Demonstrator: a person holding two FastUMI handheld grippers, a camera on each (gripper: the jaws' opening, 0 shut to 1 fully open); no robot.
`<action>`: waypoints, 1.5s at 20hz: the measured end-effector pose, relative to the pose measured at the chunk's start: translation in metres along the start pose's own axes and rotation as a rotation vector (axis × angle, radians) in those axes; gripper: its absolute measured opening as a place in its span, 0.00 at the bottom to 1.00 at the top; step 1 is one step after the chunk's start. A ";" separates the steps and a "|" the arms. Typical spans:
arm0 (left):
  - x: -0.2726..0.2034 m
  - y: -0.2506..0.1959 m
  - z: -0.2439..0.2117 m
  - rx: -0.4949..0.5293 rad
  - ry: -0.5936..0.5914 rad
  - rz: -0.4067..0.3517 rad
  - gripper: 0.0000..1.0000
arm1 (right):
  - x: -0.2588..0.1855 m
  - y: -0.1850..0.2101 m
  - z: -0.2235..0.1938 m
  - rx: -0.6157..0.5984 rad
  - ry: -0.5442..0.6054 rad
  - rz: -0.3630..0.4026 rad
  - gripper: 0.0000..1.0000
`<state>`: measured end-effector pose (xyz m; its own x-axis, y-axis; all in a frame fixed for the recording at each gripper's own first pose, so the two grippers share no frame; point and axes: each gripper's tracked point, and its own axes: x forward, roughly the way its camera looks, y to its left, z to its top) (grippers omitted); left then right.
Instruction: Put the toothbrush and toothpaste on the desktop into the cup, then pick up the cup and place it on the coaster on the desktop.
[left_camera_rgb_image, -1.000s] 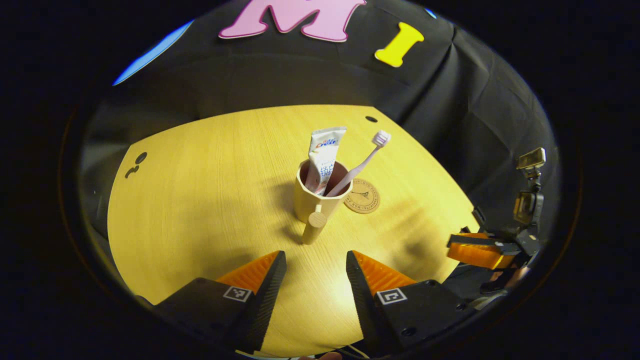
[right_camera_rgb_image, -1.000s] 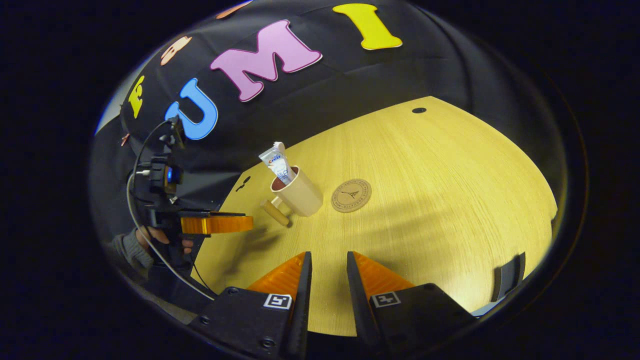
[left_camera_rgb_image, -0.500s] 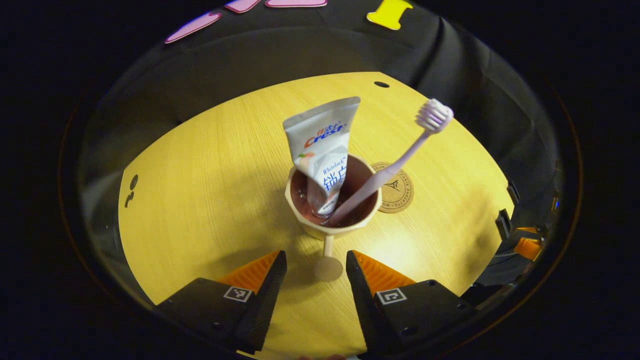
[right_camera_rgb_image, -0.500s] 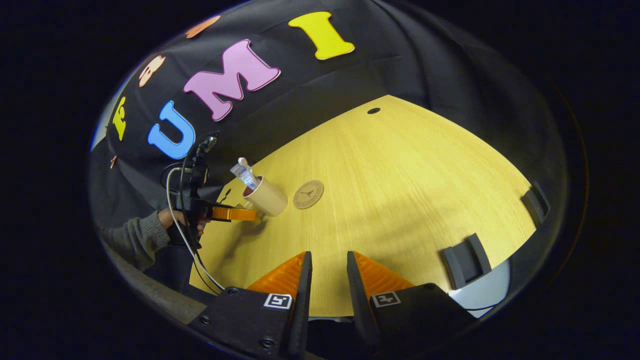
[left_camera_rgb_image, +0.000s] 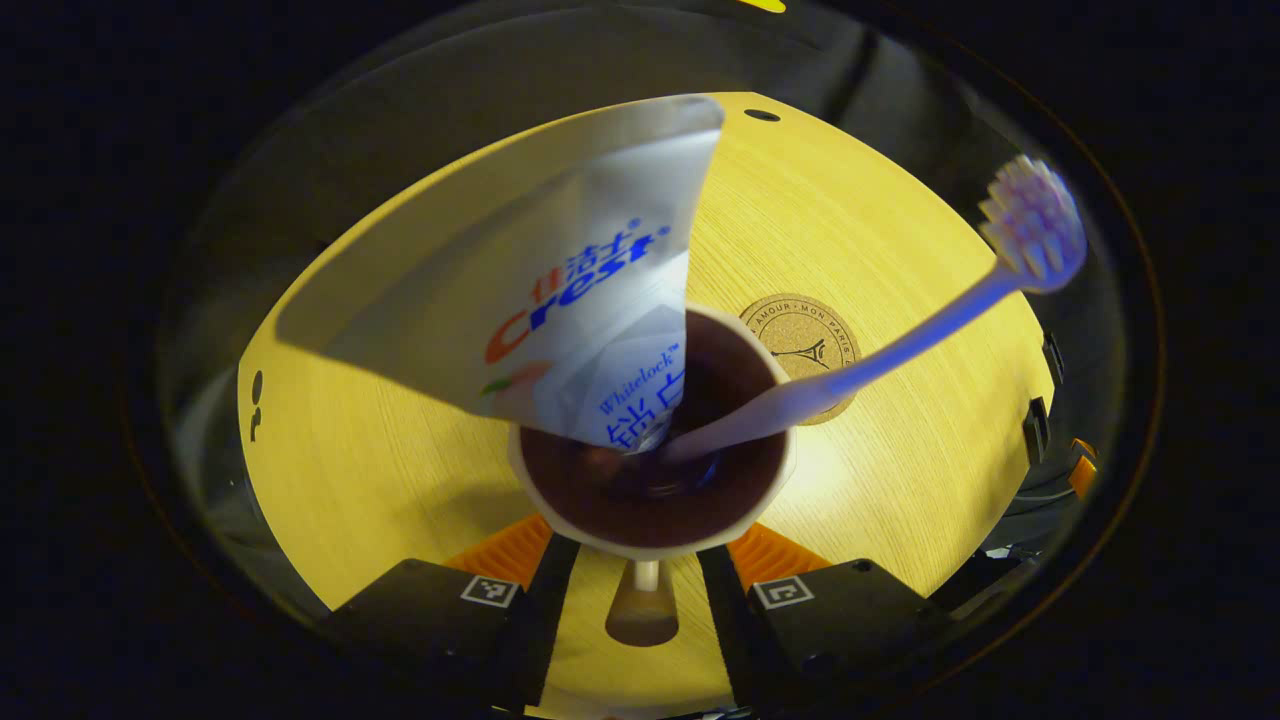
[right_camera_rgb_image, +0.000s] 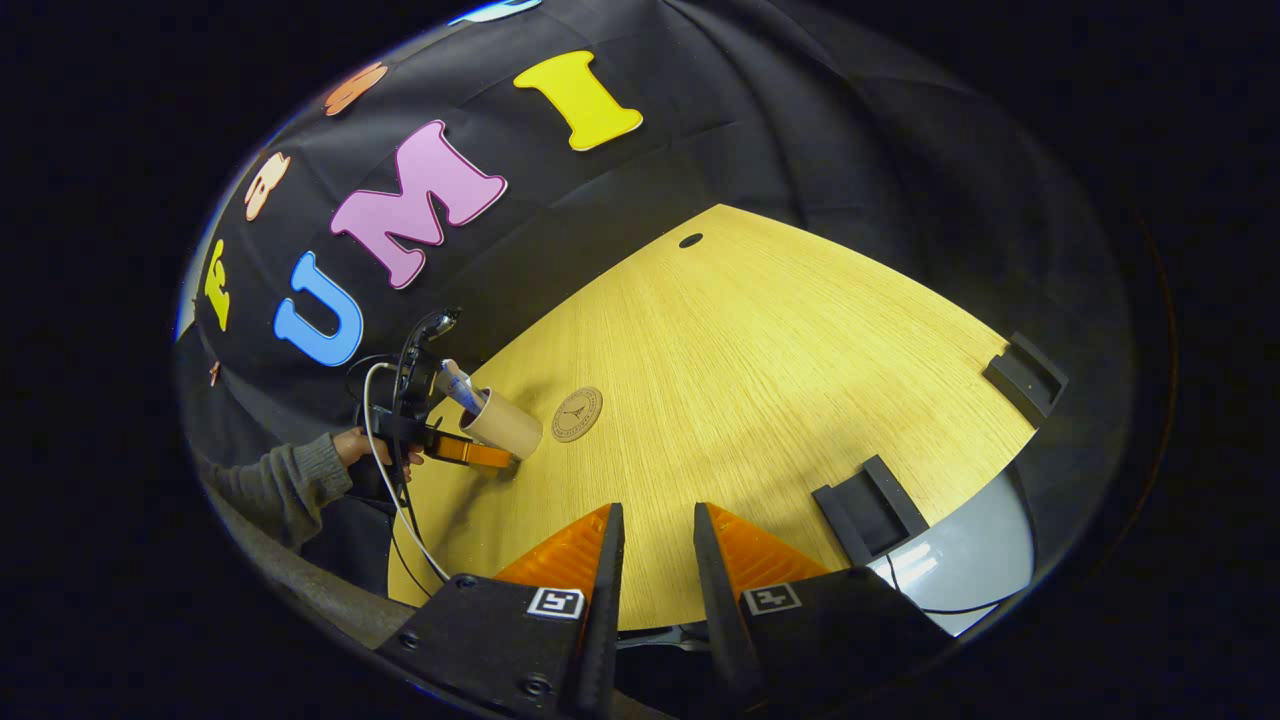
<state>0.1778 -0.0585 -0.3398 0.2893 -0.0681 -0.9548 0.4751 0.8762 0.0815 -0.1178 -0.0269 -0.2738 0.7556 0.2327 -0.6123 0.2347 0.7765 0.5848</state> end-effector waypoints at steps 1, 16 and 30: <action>0.001 -0.001 0.000 0.000 0.006 -0.005 0.68 | 0.000 0.001 -0.001 0.001 0.001 -0.001 0.43; -0.012 -0.016 0.007 0.001 -0.039 -0.040 0.33 | 0.000 -0.002 0.002 0.008 -0.004 0.003 0.43; -0.002 -0.087 0.052 0.121 -0.043 -0.085 0.33 | -0.021 -0.041 0.010 0.077 -0.060 -0.057 0.43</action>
<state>0.1793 -0.1600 -0.3305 0.2780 -0.1619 -0.9468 0.5951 0.8028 0.0375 -0.1372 -0.0690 -0.2794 0.7745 0.1517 -0.6141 0.3234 0.7394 0.5906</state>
